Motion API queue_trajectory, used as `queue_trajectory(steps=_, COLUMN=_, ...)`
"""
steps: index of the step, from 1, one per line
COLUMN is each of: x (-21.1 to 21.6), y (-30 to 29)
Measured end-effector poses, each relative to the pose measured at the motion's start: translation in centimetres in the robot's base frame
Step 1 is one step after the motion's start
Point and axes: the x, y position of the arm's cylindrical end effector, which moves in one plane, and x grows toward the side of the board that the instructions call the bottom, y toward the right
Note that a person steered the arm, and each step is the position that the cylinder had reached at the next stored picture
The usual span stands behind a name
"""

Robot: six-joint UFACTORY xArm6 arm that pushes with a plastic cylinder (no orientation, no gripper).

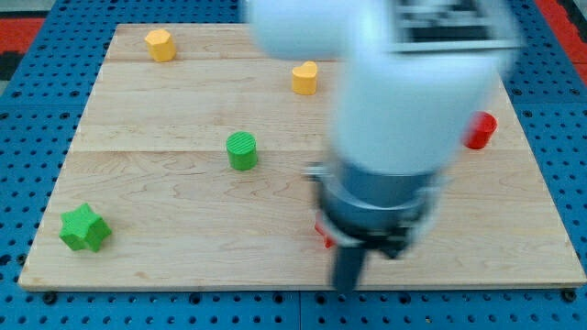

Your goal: Slide the green star parallel to the left of the green circle

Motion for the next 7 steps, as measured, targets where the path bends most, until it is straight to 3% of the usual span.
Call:
queue_trajectory(steps=2, x=-2.4, y=-15.8)
queue_trajectory(steps=4, x=-2.5, y=-23.1)
queue_trajectory(steps=6, x=-8.4, y=-26.8)
queue_trajectory(steps=7, x=-5.2, y=-25.6)
